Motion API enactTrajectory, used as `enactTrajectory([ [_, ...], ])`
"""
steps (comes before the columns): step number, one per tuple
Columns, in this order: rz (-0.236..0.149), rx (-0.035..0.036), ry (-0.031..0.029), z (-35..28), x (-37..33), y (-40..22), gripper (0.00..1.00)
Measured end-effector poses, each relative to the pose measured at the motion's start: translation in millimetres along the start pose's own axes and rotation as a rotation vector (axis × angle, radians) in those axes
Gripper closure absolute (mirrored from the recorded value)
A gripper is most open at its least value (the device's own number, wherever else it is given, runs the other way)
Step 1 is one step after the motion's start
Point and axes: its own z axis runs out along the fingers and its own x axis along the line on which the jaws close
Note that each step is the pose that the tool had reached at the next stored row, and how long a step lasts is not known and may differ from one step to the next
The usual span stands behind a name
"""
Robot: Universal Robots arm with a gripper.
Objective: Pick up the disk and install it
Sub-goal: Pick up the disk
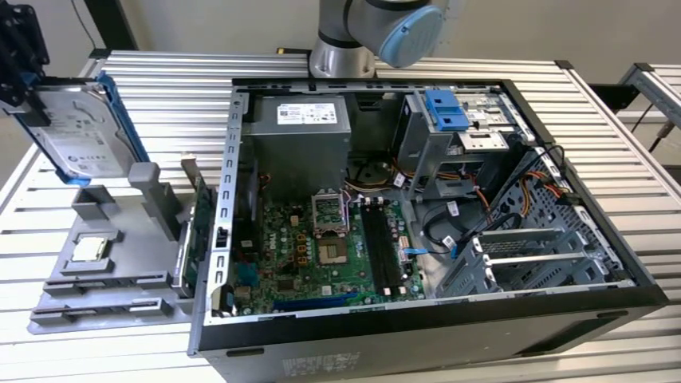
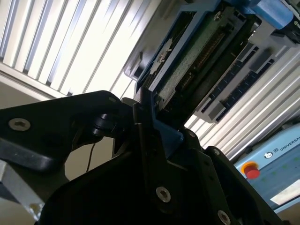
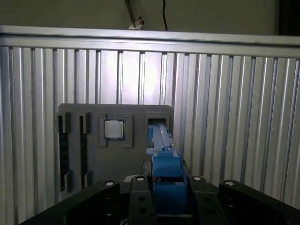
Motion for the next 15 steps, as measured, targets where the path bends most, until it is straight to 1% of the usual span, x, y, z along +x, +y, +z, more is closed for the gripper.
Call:
enactTrajectory([
  [15,0.000,0.0001,0.0000,-5.3,0.0,0.0,1.00],
])
